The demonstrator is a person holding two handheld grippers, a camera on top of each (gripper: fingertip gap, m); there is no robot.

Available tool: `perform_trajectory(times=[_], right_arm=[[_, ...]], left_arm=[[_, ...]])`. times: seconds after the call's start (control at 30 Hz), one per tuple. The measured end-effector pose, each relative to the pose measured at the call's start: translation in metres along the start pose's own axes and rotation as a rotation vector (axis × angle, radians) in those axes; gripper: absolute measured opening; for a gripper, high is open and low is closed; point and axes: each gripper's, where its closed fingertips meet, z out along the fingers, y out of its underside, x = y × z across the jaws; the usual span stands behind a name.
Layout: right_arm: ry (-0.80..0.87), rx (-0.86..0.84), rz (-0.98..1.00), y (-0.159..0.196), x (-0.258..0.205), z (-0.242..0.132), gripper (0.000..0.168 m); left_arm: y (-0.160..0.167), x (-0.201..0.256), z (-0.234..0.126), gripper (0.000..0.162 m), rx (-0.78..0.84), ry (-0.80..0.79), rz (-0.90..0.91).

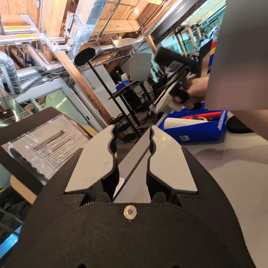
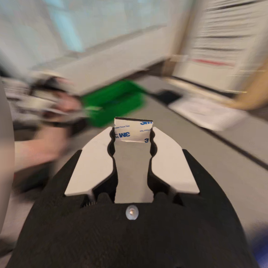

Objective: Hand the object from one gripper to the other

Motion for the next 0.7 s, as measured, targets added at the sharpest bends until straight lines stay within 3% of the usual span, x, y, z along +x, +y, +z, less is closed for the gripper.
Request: perform_trajectory(times=[0.03,0.1,0.17,0.23,0.3,0.4,0.57,0.7], right_arm=[[0.31,-0.063,-0.053,0.014,0.053,-0.03,0.047],[0.747,-0.279,-0.035,0.061,0.131,-0.105,0.047],[0.855,-0.487,0.17,0.125,0.165,-0.157,0.047],[0.836,-0.579,0.335,0.175,0.179,-0.184,0.048],[0.843,-0.548,0.396,0.196,0.193,-0.199,0.049],[0.798,-0.496,0.504,0.207,0.196,-0.198,0.047],[0.701,-0.677,0.641,0.238,0.166,-0.193,0.048],[0.687,-0.595,0.781,0.236,0.167,-0.194,0.06]], left_arm=[[0.0,-0.003,-0.003,0.043,-0.022,-0.008,0.014],[0.0,-0.009,-0.008,0.043,-0.049,-0.032,0.033],[-0.002,-0.009,-0.011,0.043,-0.056,-0.025,0.034],[-0.006,-0.005,-0.013,0.044,-0.041,0.003,0.039],[-0.006,-0.002,-0.013,0.044,-0.044,0.011,0.051],[-0.002,0.004,-0.011,0.045,-0.073,0.036,0.073],[0.005,0.009,-0.008,0.045,-0.105,0.053,0.092],[0.004,0.01,-0.01,0.046,-0.108,0.065,0.094]])
